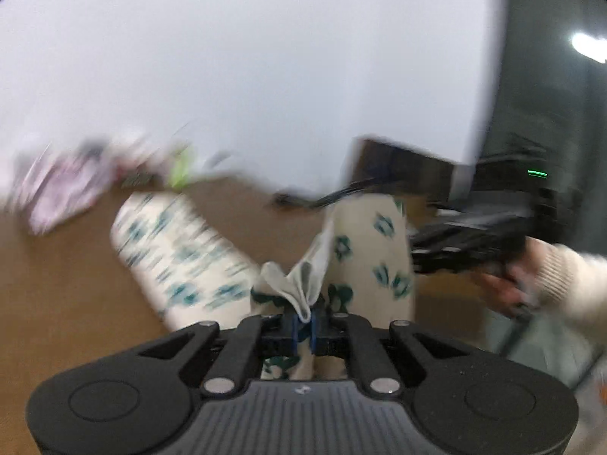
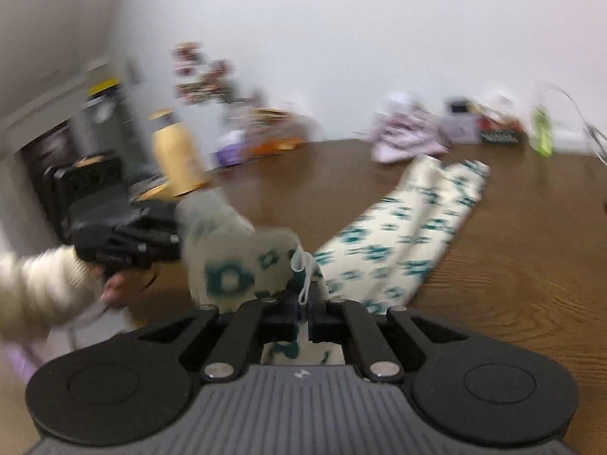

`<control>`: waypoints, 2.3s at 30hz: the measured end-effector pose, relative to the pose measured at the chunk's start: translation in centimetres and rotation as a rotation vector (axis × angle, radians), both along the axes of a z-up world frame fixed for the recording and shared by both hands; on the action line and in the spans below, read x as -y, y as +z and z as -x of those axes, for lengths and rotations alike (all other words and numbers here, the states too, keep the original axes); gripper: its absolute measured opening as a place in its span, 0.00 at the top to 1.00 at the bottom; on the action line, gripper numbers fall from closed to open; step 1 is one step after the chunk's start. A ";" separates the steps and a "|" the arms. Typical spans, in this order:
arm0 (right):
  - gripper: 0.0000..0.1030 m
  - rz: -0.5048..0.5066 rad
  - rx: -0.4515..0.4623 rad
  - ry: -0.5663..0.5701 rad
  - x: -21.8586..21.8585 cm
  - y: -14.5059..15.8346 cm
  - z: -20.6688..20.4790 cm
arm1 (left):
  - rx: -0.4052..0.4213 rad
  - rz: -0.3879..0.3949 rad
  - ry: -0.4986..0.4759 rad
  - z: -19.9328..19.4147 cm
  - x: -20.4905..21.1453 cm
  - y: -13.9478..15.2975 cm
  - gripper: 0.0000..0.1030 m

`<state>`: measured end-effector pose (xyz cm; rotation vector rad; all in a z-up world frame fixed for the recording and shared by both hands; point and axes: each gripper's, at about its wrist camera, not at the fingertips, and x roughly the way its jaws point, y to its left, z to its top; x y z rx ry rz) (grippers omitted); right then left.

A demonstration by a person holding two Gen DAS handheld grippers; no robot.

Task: Fold clothes
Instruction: 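Lift the strip end with both grippers and fold it toward the collar, then lower the folded end onto the strip and open both grippers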

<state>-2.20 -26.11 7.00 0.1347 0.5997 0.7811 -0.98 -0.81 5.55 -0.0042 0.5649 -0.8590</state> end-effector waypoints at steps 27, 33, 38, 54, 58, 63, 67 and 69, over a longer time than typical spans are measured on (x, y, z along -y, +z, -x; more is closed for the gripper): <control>0.90 -0.122 -0.232 -0.134 -1.1 -6.5 -0.5 | -0.282 0.026 0.109 0.5 -0.4 -2.1 0.91; 0.94 -0.145 -0.377 -0.046 -0.1 -4.7 0.3 | -0.352 0.012 0.064 2.0 -2.3 -2.7 0.94; 0.82 -0.087 -0.410 -0.149 -0.6 -6.1 0.1 | -0.310 -0.009 0.078 1.1 -2.3 -2.7 0.79; 0.94 -0.188 -0.333 -0.376 -0.9 -5.7 0.3 | -0.393 0.194 0.151 -3.1 -0.7 -2.4 1.00; 0.96 -0.407 -0.380 -0.275 0.7 -7.1 -0.5 | -0.476 0.317 0.127 -3.5 -1.7 -3.2 1.00; 0.91 -0.207 -0.334 -0.336 -1.0 -7.0 -1.6 | -0.412 0.157 0.186 -3.9 -0.6 -3.8 0.99; 0.61 0.063 -0.129 -0.366 -4.2 -5.0 0.1 | -0.305 0.044 0.174 -2.9 1.0 -3.1 0.95; 0.63 0.095 -0.063 -0.389 -4.3 -3.9 1.2 | -0.287 0.032 0.174 -2.7 1.4 -3.1 0.94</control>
